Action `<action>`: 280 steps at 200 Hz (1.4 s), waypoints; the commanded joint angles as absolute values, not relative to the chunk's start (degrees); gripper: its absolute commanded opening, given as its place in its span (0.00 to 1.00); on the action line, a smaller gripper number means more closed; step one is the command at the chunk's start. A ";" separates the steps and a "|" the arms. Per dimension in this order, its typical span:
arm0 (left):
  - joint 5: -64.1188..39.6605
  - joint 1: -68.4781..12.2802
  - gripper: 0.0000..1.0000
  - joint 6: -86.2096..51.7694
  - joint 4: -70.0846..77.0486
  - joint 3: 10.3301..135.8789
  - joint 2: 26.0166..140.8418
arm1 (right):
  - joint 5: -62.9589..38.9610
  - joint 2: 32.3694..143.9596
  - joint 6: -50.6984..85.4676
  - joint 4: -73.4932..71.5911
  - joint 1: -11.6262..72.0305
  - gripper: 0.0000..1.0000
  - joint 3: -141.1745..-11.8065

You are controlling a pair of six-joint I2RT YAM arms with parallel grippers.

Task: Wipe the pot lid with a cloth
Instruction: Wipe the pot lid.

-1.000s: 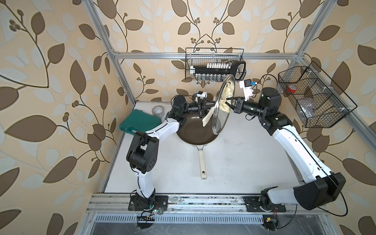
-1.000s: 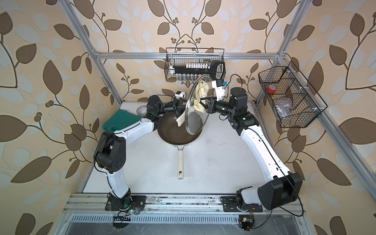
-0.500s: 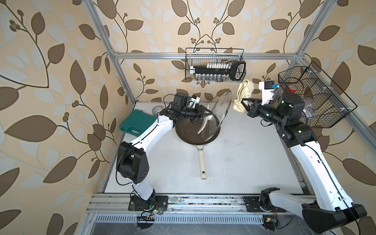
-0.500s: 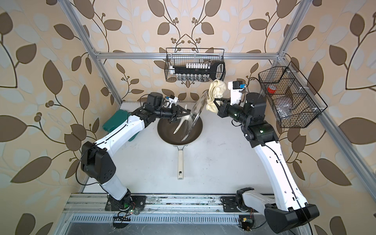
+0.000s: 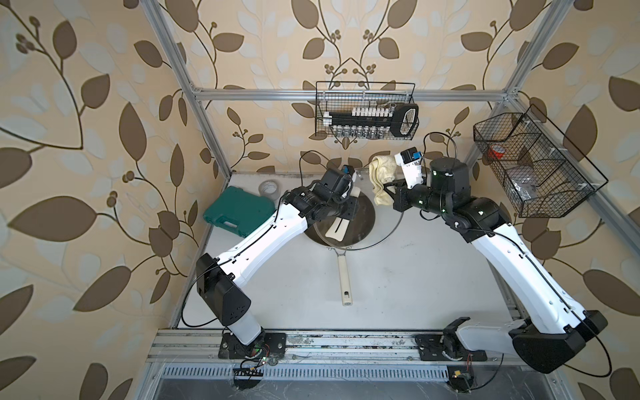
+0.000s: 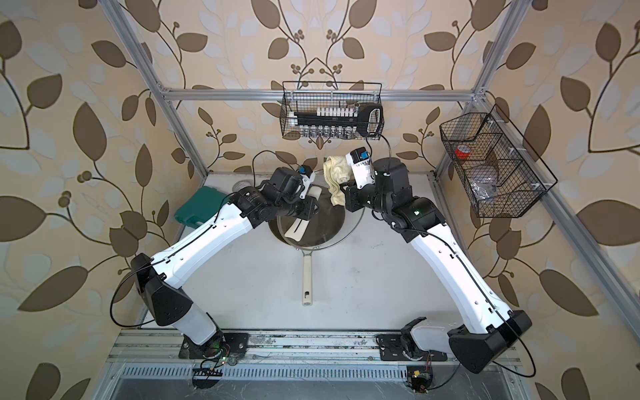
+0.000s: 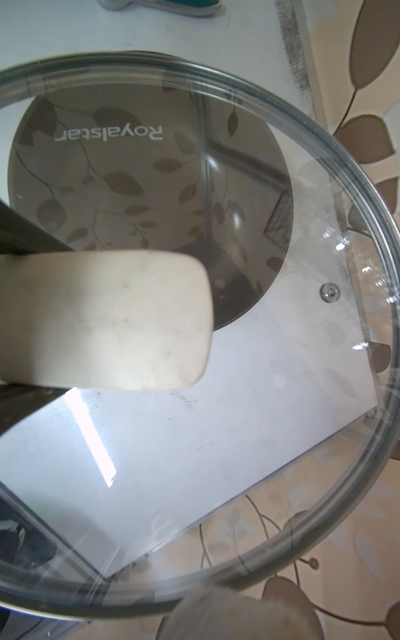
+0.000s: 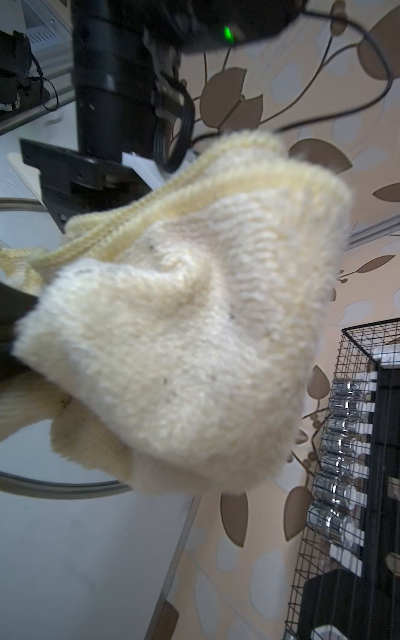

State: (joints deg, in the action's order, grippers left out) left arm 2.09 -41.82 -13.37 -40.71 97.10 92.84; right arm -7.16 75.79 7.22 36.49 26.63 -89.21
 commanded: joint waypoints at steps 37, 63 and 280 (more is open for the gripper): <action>16.90 -44.91 0.00 -10.35 -22.38 97.49 84.80 | -0.16 80.08 1.97 48.12 29.33 0.00 -92.34; 19.50 -44.91 0.00 -15.38 -19.54 95.69 83.95 | -1.04 78.64 1.27 49.00 31.76 0.00 -90.45; 1.00 -44.91 0.00 11.73 -3.57 86.44 76.49 | -7.37 84.19 3.04 43.89 23.47 0.00 -93.18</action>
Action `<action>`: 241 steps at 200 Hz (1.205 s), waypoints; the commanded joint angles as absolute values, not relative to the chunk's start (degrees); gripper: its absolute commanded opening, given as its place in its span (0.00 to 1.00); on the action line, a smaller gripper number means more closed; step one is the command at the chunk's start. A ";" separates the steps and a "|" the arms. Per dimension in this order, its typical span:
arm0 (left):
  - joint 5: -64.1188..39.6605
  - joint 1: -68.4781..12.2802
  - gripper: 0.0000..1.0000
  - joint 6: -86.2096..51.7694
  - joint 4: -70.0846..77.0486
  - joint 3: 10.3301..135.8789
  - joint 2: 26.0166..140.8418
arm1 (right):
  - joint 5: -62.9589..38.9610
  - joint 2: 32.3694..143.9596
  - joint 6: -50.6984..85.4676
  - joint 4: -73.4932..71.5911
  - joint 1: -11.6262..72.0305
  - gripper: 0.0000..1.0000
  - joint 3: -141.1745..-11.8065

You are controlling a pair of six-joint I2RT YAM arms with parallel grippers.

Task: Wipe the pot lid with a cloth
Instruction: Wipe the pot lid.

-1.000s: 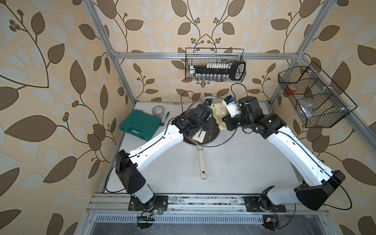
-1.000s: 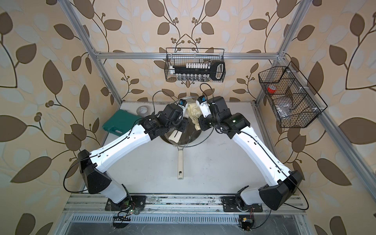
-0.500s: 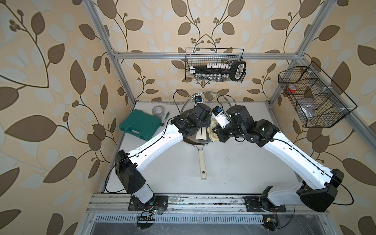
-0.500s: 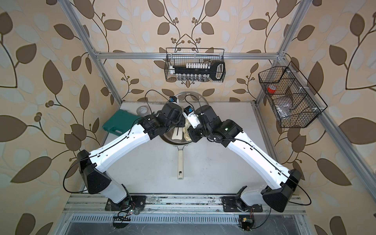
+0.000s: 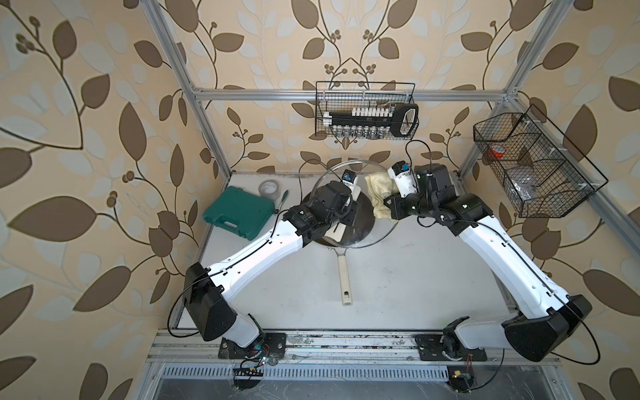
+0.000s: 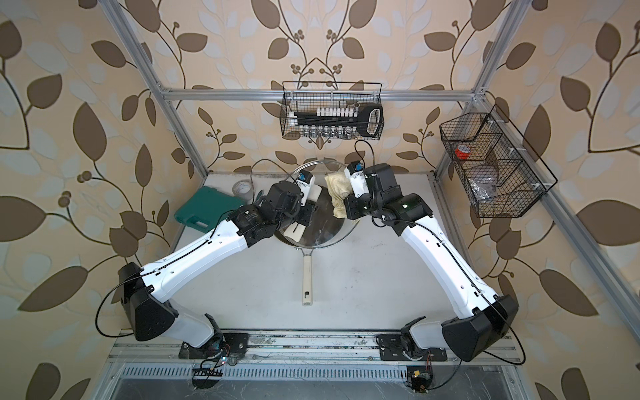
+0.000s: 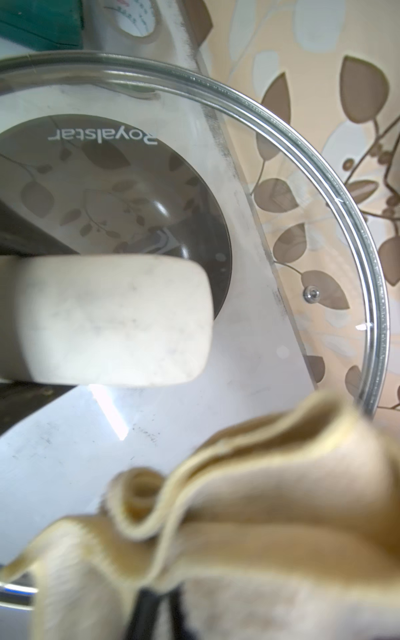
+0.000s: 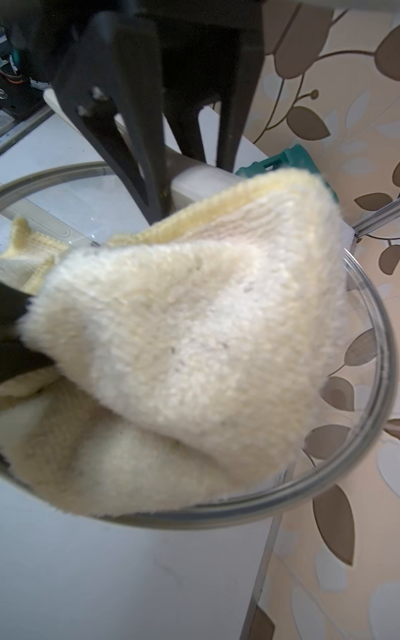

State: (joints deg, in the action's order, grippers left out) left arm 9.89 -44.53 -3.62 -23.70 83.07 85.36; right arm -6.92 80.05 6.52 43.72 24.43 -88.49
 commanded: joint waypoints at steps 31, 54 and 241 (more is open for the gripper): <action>-0.49 -44.91 0.00 23.29 -2.31 85.40 75.58 | -8.86 89.17 1.73 45.06 24.46 0.00 -99.53; -1.13 -44.91 0.00 30.48 -1.01 83.97 74.89 | -8.79 92.60 0.47 46.29 26.78 0.00 -104.16; 8.03 -45.00 0.00 29.46 8.87 78.14 72.89 | -8.47 91.61 0.37 51.16 21.87 0.00 -106.62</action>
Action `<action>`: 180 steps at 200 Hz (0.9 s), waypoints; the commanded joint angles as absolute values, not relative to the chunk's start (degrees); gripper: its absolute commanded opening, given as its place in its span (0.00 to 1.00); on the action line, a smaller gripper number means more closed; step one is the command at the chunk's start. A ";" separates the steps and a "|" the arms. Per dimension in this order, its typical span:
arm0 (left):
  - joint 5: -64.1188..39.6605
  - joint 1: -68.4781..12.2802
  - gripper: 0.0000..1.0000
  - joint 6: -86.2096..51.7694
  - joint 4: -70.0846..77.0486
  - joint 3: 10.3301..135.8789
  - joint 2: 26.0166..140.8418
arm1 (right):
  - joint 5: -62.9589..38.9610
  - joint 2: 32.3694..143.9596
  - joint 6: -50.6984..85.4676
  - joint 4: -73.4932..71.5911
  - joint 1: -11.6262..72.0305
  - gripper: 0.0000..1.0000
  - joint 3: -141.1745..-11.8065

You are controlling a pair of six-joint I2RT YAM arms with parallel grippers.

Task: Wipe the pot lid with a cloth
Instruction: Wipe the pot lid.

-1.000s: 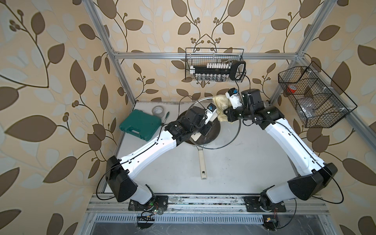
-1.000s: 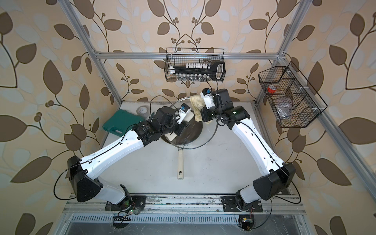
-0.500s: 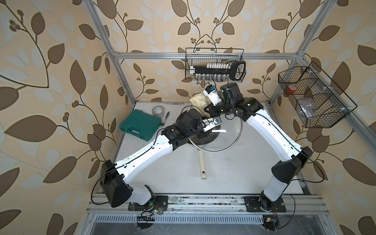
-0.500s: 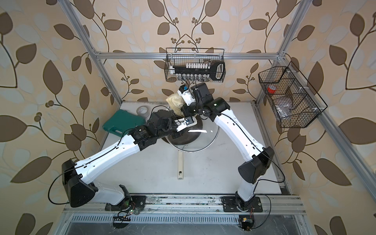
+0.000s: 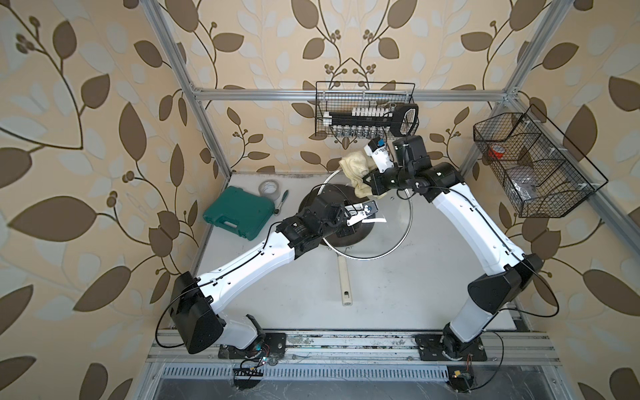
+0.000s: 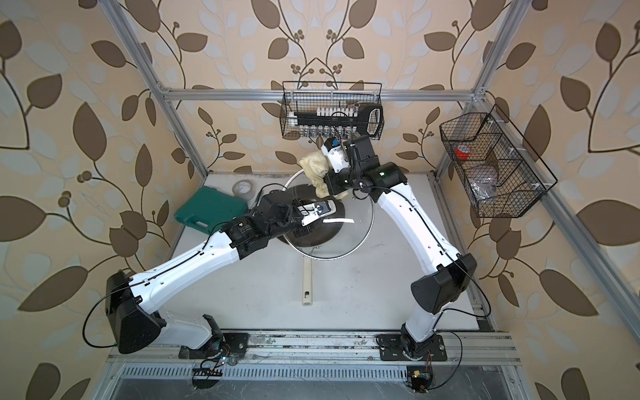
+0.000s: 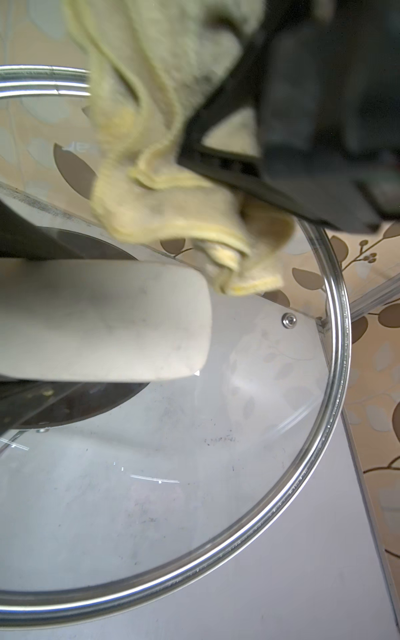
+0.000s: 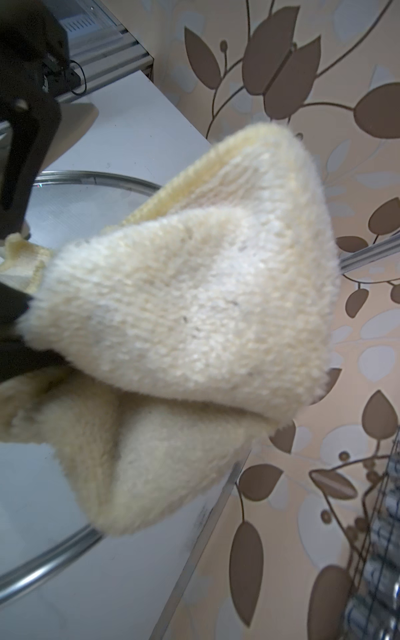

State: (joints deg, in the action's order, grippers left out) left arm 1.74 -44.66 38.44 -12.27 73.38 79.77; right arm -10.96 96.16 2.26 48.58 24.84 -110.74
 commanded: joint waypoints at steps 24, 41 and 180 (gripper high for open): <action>14.50 -45.00 0.00 18.97 7.70 80.45 73.71 | -9.09 87.46 -2.41 53.05 19.94 0.00 -102.41; 15.73 -45.00 0.00 13.42 6.60 81.73 74.64 | -11.56 85.01 -3.42 53.92 20.52 0.00 -100.01; 24.39 -45.00 0.00 -5.96 4.41 86.99 78.82 | -7.03 79.03 5.92 49.84 34.08 0.00 -91.24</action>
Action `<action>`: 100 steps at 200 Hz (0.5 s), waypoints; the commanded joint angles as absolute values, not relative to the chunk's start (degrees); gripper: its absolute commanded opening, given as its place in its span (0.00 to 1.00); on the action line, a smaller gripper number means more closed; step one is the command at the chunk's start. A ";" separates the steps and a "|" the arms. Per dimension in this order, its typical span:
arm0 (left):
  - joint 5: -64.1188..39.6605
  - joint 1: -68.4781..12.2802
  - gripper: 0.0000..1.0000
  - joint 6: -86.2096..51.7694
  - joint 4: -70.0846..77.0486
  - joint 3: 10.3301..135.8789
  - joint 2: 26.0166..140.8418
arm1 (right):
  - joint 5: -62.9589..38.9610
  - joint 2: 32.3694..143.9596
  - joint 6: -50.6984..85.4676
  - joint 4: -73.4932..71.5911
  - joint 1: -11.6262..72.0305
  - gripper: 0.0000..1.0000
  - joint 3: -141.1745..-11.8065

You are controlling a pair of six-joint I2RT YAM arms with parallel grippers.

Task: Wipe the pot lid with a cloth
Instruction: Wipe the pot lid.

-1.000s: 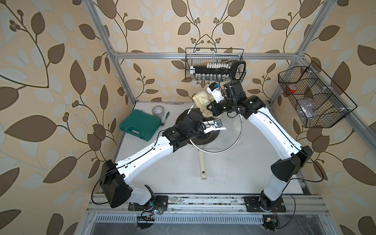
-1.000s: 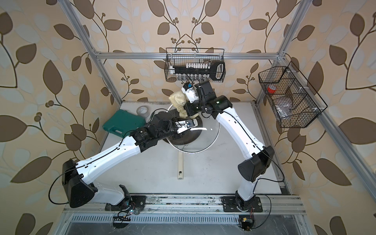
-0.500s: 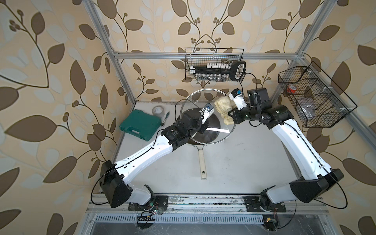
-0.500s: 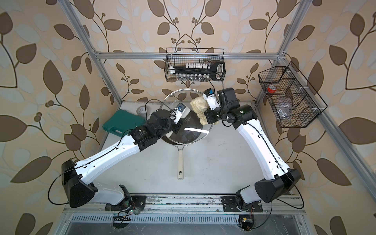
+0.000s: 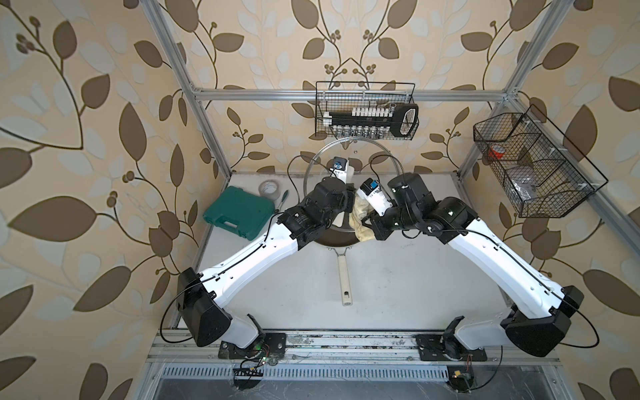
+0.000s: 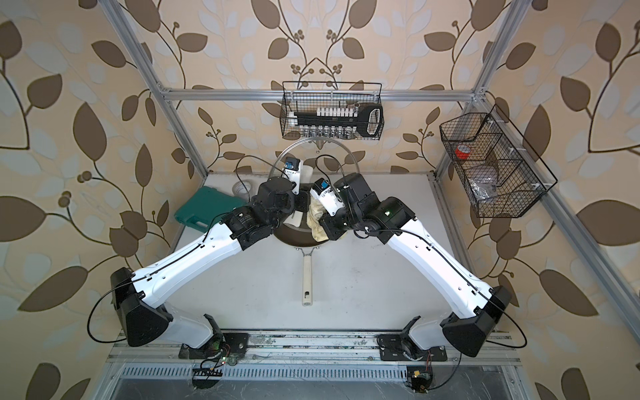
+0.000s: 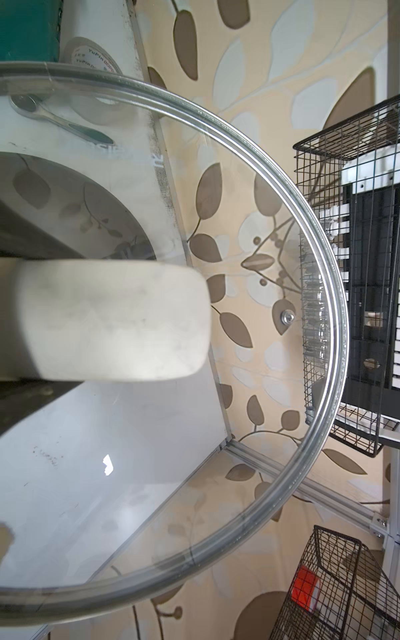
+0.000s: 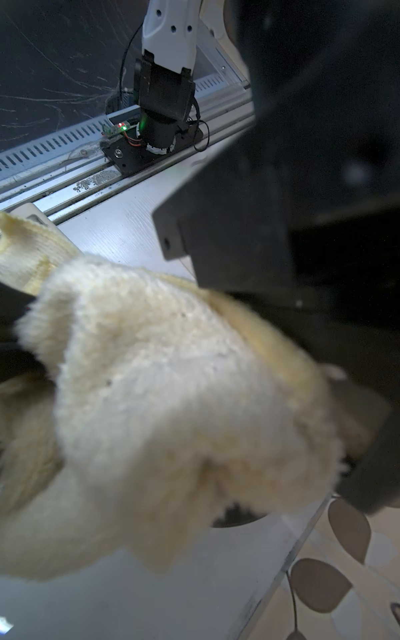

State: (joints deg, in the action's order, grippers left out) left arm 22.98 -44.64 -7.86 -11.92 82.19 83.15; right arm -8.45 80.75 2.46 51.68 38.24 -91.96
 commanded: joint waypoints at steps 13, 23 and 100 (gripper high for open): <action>21.79 -45.00 0.00 -1.31 5.80 85.51 77.85 | -7.64 78.75 6.09 49.35 30.79 0.00 -91.30; 19.86 -45.00 0.00 1.51 6.58 84.34 76.92 | -8.02 78.82 5.81 49.26 28.36 0.00 -91.87; -2.85 -45.03 0.00 35.23 5.94 80.24 74.53 | -10.98 88.05 2.64 49.26 20.33 0.00 -103.96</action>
State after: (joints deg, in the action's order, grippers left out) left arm 6.79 -44.64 19.49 -9.54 76.97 81.93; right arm -9.69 84.58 4.16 50.06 20.23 -99.31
